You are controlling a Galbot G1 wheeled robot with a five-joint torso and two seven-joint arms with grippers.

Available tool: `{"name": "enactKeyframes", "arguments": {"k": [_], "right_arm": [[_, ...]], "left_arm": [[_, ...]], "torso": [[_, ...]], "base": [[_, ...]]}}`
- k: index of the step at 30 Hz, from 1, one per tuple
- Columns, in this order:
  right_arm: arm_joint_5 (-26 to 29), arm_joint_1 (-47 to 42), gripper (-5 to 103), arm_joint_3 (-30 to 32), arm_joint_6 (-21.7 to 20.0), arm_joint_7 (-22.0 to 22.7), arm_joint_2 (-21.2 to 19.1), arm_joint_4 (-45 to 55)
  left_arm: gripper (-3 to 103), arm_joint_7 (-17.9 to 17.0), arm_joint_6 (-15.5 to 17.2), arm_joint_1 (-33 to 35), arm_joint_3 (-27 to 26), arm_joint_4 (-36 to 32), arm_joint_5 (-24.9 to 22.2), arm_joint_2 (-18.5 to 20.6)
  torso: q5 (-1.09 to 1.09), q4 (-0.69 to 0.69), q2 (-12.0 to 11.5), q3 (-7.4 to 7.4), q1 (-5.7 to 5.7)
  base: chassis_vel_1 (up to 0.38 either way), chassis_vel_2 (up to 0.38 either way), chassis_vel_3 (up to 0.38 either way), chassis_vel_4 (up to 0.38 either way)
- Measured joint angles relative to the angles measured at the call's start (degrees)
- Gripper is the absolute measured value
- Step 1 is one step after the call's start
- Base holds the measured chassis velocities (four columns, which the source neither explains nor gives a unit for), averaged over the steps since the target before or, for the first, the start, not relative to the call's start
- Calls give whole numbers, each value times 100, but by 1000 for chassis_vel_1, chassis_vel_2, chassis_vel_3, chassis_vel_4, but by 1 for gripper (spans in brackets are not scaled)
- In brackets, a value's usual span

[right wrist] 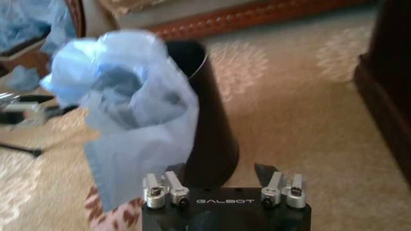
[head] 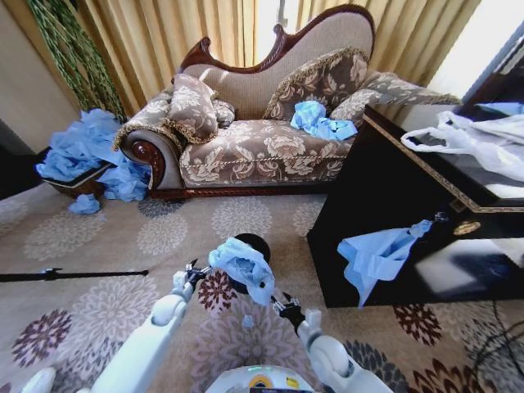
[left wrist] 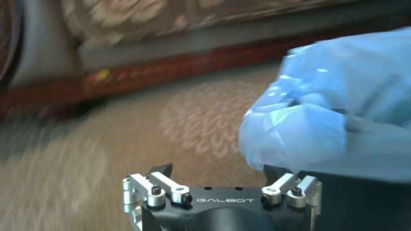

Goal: Place a garbage bag over the trash bin.

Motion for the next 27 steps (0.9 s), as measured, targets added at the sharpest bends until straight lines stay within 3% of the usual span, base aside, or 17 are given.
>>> {"name": "enactKeyframes", "arguments": {"k": [2, 3, 6, 8, 14, 17, 22, 27], "right_arm": [[34, -213, 81, 334, 5, -46, 17, 201], [34, -213, 81, 334, 5, -46, 17, 201], [119, -373, 96, 660, 3, -58, 55, 384], [263, -449, 99, 866, -17, -40, 93, 531], [1147, -389, 100, 995, -192, 435, 248, 888], [2098, -246, 100, 968, -335, 1059, 498, 1070], [3079, -111, 100, 845, -460, 1719, 726, 1259], [3515, -69, 100, 733, -529, 1959, 744, 1343]], "left_arm": [[100, 601, -384, -37, -133, 3, 469, 202], [100, 601, -384, -37, -133, 3, 469, 202], [100, 1345, -802, -139, -259, -14, 805, 389], [100, 1753, -1038, -165, -309, -128, 1016, 559], [100, 2260, -1295, -163, -433, -403, 1458, 757], [100, 2553, -1408, -176, -511, -664, 1771, 839], [100, 2712, -1447, -262, -413, -812, 1813, 971], [100, 2917, -1431, -294, -378, -991, 1776, 1071]], "torso": [[-1, -1, 0, 0, 0], [-1, -1, 0, 0, 0], [-1, -3, 0, 0, 0], [-1, -3, 0, 1, 0], [-2, -1, 0, 1, 1], [-1, -1, 0, 1, 1], [-2, -1, 0, 1, 1], [-1, -2, 0, 1, 1]], "base": [[0, 0, 0, 0], [0, 0, 0, 0], [0, 0, 0, 0], [0, 0, 0, 0], [0, 0, 0, 0], [0, 0, 0, 0], [0, 0, 0, 0], [0, 0, 0, 0]]}}
